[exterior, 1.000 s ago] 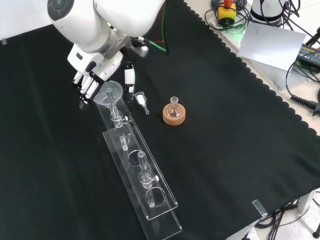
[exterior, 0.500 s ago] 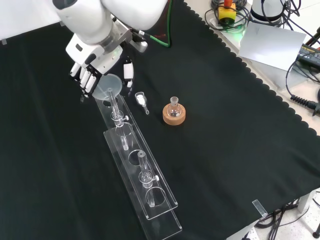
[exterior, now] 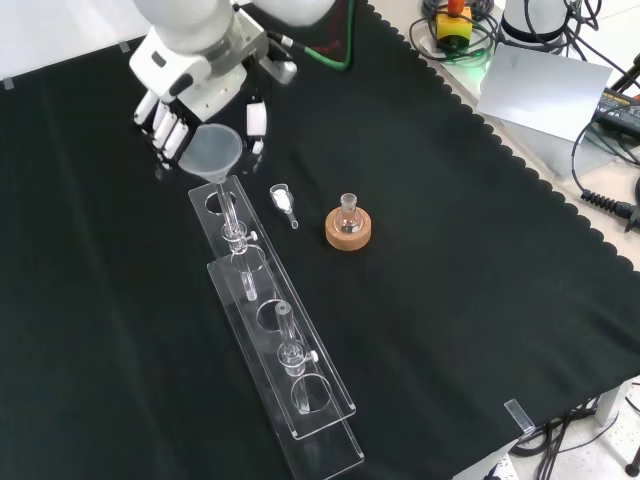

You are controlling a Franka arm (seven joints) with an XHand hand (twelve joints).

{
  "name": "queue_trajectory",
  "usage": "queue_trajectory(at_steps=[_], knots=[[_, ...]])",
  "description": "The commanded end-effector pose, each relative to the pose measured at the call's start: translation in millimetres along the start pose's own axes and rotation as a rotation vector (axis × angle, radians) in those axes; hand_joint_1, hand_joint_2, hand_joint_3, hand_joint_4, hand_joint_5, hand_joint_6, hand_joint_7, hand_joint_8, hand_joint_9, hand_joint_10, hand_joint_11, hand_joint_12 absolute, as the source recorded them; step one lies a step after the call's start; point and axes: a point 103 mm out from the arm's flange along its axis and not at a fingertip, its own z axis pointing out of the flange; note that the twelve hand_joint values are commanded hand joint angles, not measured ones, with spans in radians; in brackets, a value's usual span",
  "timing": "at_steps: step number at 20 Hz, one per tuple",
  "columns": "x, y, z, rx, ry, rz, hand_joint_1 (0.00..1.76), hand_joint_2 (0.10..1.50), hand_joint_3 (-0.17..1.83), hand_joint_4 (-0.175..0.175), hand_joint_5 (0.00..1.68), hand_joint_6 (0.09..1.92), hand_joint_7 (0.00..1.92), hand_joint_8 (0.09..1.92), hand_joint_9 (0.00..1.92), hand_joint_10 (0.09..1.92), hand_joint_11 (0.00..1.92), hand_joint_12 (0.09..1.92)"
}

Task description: Pick up the funnel from the transparent funnel stand.

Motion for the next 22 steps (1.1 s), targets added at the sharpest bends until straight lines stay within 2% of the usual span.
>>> queue_trajectory(at_steps=[1,8,12,14,17,22], knots=[[-15.6,-41.7,-34.9,-0.067,-0.014,0.041,0.78,0.71,0.49,-0.053,0.55,0.44,0.54,0.7,0.76,0.56,0.38,1.34],[-11.4,-88.5,-52.8,-0.103,-0.016,0.077,0.78,0.71,0.49,-0.055,0.53,0.44,0.54,0.7,0.77,0.57,0.39,1.34],[-6.6,-113.1,-54.8,-0.122,-0.036,0.073,0.78,0.71,0.49,-0.056,0.53,0.45,0.54,0.7,0.78,0.57,0.39,1.33],[-4.5,-124.6,-55.2,-0.122,-0.05,0.063,0.78,0.71,0.49,-0.056,0.53,0.45,0.54,0.7,0.78,0.57,0.39,1.33],[3.1,-139.3,-55.6,-0.108,-0.074,0.073,0.78,0.71,0.49,-0.056,0.52,0.45,0.54,0.7,0.8,0.58,0.4,1.33],[11.5,-158.5,-52.9,-0.083,-0.087,0.105,0.79,0.71,0.51,-0.064,0.52,0.48,0.56,0.71,1.02,0.59,0.46,1.3]])
